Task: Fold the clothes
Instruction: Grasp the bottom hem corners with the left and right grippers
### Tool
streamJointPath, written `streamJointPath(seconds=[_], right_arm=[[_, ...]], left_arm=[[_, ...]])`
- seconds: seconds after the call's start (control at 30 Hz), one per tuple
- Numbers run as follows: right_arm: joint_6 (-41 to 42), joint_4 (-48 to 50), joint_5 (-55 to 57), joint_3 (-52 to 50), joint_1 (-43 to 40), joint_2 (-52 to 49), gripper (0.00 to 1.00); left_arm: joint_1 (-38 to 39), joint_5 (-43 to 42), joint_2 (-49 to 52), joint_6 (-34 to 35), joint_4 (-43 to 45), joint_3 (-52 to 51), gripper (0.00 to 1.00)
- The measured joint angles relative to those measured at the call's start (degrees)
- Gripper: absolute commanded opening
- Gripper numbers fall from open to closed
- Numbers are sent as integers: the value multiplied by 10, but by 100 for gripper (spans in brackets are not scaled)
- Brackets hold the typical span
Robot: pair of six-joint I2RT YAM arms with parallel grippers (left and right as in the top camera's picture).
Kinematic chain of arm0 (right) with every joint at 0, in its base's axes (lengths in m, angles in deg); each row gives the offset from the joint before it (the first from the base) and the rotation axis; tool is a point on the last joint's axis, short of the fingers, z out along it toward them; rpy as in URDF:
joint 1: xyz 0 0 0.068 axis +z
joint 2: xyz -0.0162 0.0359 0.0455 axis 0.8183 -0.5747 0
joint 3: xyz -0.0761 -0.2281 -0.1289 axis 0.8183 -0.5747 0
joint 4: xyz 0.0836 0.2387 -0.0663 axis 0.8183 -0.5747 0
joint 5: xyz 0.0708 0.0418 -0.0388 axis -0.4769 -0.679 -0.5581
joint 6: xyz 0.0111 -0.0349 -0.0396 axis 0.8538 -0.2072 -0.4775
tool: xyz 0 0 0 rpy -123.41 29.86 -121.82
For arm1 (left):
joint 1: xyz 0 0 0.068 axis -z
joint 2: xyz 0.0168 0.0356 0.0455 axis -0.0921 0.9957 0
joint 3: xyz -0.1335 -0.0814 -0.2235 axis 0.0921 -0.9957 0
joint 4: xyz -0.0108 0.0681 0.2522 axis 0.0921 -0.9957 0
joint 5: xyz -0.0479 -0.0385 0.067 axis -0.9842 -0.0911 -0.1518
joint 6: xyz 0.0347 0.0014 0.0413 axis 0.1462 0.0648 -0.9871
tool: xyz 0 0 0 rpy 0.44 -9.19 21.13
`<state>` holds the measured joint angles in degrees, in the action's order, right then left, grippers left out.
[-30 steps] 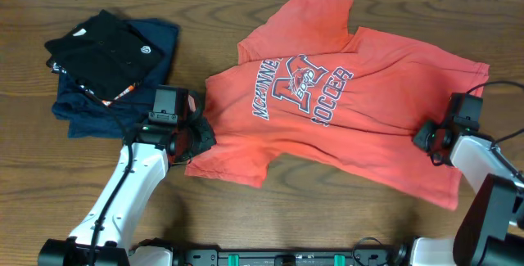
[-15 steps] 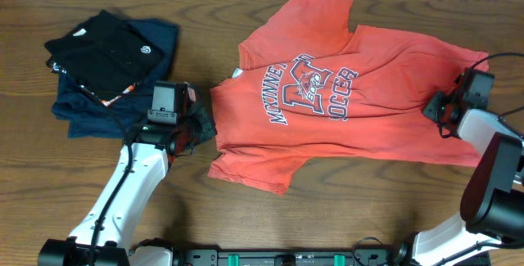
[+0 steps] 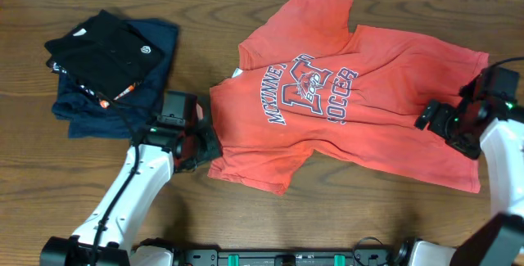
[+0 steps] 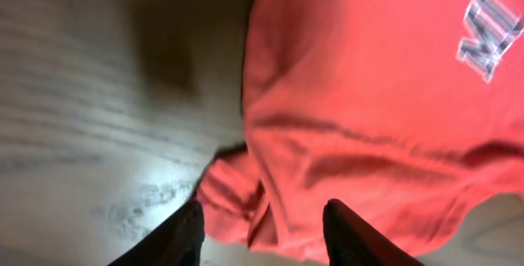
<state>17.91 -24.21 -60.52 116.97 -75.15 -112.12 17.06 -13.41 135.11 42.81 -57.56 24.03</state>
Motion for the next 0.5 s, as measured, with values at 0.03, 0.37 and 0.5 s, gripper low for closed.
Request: streamJointPath(seconds=[0.03,0.37,0.5], right_arm=[[0,-6,0,0,0,6,99],[0,-45,-3,0,0,7,99],[0,-62,-4,0,0,7,99]], left_arm=[[4,0,0,2,1,-4,51],[46,0,19,14,62,-43,51],[58,-4,45,15,97,-45,51]])
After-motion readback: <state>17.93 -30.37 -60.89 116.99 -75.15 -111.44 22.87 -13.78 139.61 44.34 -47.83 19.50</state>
